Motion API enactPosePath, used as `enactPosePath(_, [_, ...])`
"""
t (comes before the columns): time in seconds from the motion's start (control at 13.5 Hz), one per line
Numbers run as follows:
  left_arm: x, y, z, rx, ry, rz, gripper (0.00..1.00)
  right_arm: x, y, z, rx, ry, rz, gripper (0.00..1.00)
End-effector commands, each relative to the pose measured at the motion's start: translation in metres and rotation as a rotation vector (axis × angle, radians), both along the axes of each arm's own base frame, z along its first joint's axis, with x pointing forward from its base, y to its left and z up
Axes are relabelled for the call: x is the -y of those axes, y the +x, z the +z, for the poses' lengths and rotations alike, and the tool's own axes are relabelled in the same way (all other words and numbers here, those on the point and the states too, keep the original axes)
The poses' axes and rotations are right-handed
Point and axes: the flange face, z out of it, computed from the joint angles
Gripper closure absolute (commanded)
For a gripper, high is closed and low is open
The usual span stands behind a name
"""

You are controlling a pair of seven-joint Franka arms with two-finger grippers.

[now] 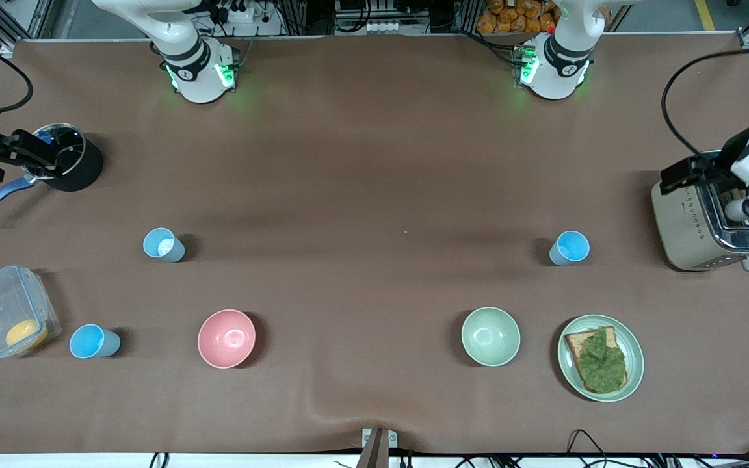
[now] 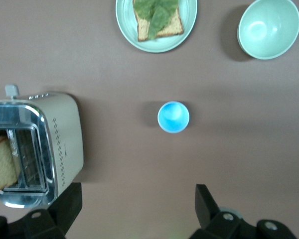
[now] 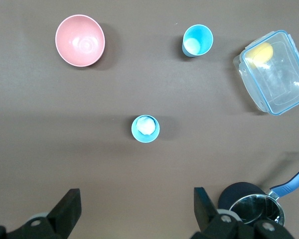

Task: Stack blue cups with both arms
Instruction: 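Reach the left gripper to the blue cup while the right gripper reaches another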

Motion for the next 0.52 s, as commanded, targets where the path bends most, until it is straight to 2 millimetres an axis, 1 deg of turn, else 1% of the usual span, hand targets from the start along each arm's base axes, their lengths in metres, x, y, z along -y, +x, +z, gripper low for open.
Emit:
enactPosePath(0.0, [0.001,0.016,-0.035,0.044,0.003,-0.003,0.00,-0.001,-0.002,0.003,0.001,-0.009,0.006,0.00])
enactPosePath(0.07, [0.000,0.021,-0.047,0.077,-0.001,-0.001,0.00,-0.001,-0.001,0.004,0.004,-0.009,0.006,0.00])
enactPosePath(0.15, [-0.001,0.030,-0.068,0.088,-0.006,-0.001,0.00,-0.001,-0.001,0.004,0.004,-0.009,0.006,0.00])
enactPosePath(0.3, [0.002,0.048,-0.117,0.056,-0.014,-0.007,0.00,-0.001,-0.001,0.003,0.004,-0.009,0.006,0.00])
enactPosePath(0.45, [0.011,0.056,-0.156,0.020,-0.020,-0.004,0.00,0.000,-0.002,0.003,0.001,-0.009,0.004,0.00])
